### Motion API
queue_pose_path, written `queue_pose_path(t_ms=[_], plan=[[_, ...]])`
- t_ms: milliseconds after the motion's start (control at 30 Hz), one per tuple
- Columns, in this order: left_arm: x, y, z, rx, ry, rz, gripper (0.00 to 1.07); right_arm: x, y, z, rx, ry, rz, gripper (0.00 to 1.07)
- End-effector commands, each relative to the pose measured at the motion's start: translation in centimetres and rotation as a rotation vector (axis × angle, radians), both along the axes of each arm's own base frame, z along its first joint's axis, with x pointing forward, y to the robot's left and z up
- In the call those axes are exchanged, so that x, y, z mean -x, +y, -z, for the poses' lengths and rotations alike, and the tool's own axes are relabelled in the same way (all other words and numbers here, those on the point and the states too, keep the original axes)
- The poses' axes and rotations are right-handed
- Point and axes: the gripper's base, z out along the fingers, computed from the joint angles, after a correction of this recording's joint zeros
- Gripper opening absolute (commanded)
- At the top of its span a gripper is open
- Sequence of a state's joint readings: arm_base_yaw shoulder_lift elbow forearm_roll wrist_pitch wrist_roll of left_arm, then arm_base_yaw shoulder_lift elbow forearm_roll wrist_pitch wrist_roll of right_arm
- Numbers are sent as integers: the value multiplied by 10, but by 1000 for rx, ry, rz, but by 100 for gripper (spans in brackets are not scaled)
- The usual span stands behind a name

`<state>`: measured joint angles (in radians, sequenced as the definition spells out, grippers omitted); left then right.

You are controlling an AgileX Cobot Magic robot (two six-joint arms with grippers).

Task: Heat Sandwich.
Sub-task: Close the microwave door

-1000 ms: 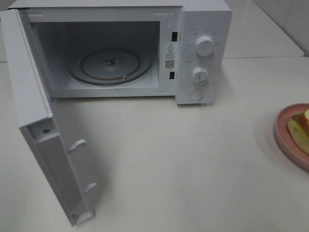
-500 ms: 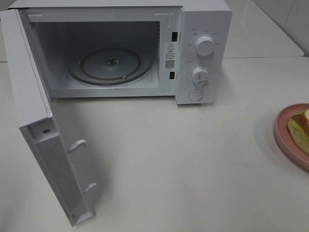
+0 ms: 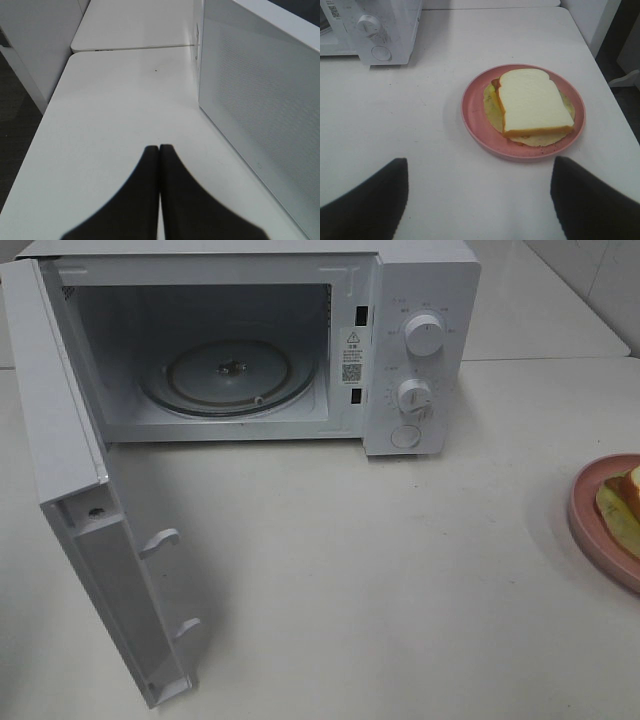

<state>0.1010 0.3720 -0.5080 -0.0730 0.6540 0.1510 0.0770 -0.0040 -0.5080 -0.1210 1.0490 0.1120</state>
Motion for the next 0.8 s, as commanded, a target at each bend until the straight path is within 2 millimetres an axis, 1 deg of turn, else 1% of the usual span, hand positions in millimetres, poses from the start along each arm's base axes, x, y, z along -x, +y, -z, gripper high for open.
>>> queue_pose_path(t_ms=[33,67,100,200,233,300,333,367,600,667,767,800], plan=[[-12,2,6,2,-44,-9,0,3,0,0,3,-33,2,75],[-19,3,13,1,-71,-15,0,3,0,0,3,-33,2,75],[-19,3,13,1,-71,-15,0,3,0,0,3,-33,2,75],[-27,5,25,-4,-122,-25,0,3,0,0,3,-33,2,75],[-31,6,34,-8,-166,-34,0,3,0,0,3,-33,2,75],[-33,6,38,-10,-182,-37,0,3,0,0,3,-33,2,75],[-35,7,42,-13,-206,-41,0,3,0,0,3,-33,2,75],[-38,8,50,-18,-240,-48,0,3,0,0,3,-33,2,75],[-48,11,63,-35,-323,-64,0,3,0,0,3,-33,2,75],[-59,12,69,-37,-310,-69,0,3,0,0,3,-33,2,75],[-65,13,71,-42,-315,-71,0,3,0,0,3,-33,2,75],[-73,14,74,-54,-316,-66,0,3,0,0,3,-33,2,75]])
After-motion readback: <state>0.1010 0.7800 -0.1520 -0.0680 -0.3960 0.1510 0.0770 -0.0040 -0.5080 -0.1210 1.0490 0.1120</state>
